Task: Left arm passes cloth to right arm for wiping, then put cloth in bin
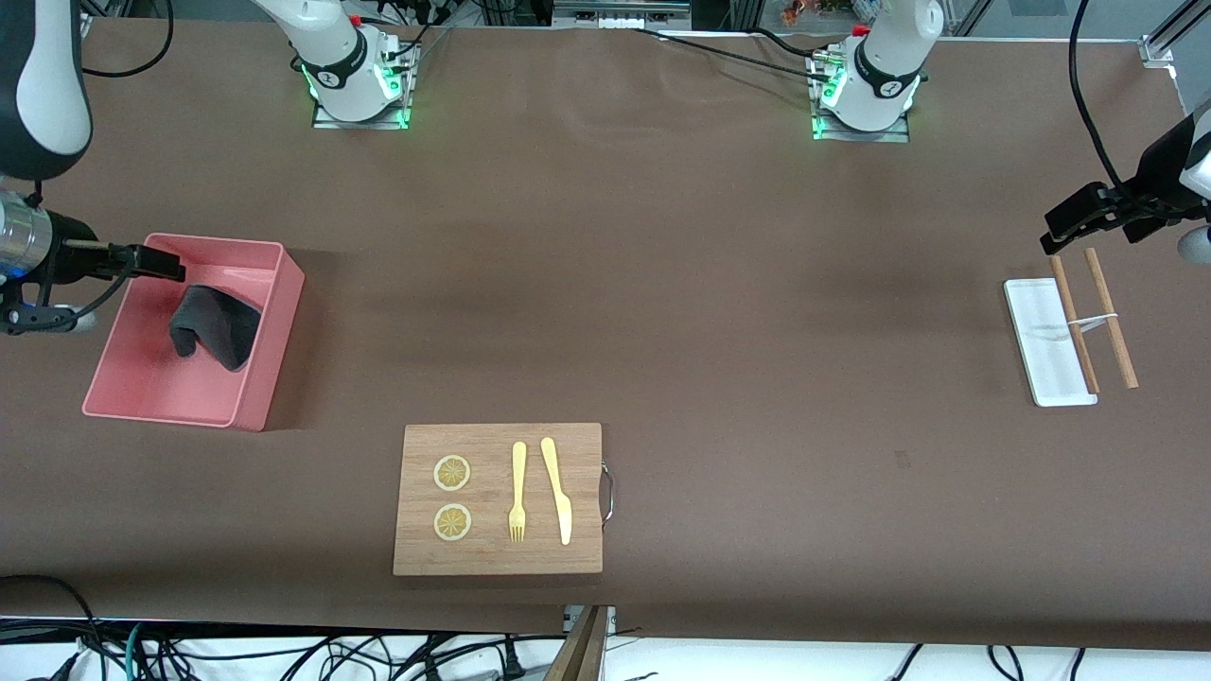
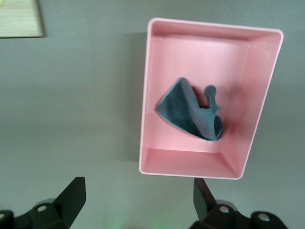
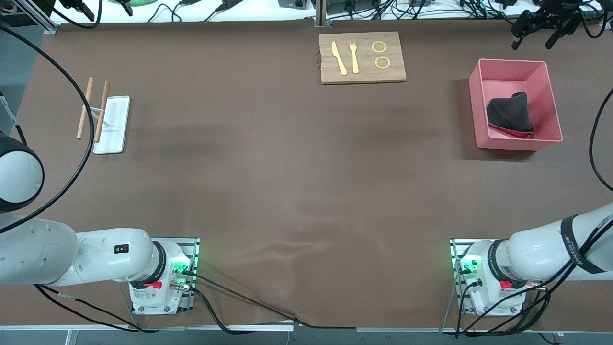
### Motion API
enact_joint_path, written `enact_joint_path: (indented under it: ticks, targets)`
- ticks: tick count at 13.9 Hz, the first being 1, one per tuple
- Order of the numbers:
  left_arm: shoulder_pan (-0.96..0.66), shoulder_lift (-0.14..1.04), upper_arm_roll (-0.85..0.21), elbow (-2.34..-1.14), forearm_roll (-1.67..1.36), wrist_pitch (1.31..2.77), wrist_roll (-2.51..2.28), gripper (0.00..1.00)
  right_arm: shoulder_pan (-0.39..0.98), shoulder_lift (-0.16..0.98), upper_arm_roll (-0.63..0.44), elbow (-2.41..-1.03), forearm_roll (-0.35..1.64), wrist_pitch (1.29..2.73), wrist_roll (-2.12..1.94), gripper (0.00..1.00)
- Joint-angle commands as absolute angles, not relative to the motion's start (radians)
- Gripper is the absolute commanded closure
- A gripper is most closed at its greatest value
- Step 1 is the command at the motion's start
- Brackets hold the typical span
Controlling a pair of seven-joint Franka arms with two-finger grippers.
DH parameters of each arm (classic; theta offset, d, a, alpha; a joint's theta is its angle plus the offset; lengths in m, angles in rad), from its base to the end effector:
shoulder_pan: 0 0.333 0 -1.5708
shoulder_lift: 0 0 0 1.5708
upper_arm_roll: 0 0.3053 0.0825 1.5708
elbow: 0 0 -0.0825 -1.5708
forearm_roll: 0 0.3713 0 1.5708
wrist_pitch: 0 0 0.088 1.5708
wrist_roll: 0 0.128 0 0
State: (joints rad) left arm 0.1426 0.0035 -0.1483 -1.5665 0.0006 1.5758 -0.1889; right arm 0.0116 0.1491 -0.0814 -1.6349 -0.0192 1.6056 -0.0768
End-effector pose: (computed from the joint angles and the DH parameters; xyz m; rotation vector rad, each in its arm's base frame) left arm 0.5435 -0.0029 0.5933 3.1279 0.2873 0.0091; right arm 0.5697 -0.0399 0.4835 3.1109 0.0143 -0.2803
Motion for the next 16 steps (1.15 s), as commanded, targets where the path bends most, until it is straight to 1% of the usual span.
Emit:
enact_joint_path:
  ticks: [1, 3, 5, 8, 10, 12, 14, 16]
  targets:
    - [0.156, -0.005, -0.155, -1.571, -0.044, 1.56, -0.19, 0.0, 0.002, 0.074, -0.035, -1.646, -0.009, 1.592, -0.075, 0.0]
    - [0.158, -0.005, -0.153, -1.571, -0.044, 1.559, -0.19, 0.0, -0.002, 0.01, -0.028, -1.644, -0.005, 1.588, -0.08, 0.0]
    - [0.156, -0.005, -0.155, -1.568, -0.044, 1.559, -0.192, 0.0, -0.002, -0.026, -0.025, -1.629, -0.005, 1.588, -0.08, 0.0]
    - [0.152, -0.002, -0.156, -1.562, -0.046, 1.56, -0.192, 0.0, -0.011, -0.031, -0.008, -1.626, -0.023, 1.583, -0.081, 0.0]
    - [0.15, 0.003, -0.155, -1.56, -0.046, 1.56, -0.19, 0.0, -0.02, -0.032, 0.003, -1.608, -0.014, 1.505, -0.037, 0.0]
    - [0.149, 0.005, -0.156, -1.559, -0.046, 1.562, -0.192, 0.0, -0.02, -0.031, 0.014, -1.605, -0.014, 1.482, 0.075, 0.0]
    - [0.149, 0.006, -0.156, -1.559, -0.046, 1.562, -0.192, 0.0, -0.017, -0.014, 0.012, -1.588, -0.015, 1.479, 0.075, 0.0]
    - [0.15, 0.008, -0.155, -1.557, -0.045, 1.565, -0.19, 0.0, -0.015, 0.02, 0.012, -1.542, -0.02, 1.459, 0.057, 0.0]
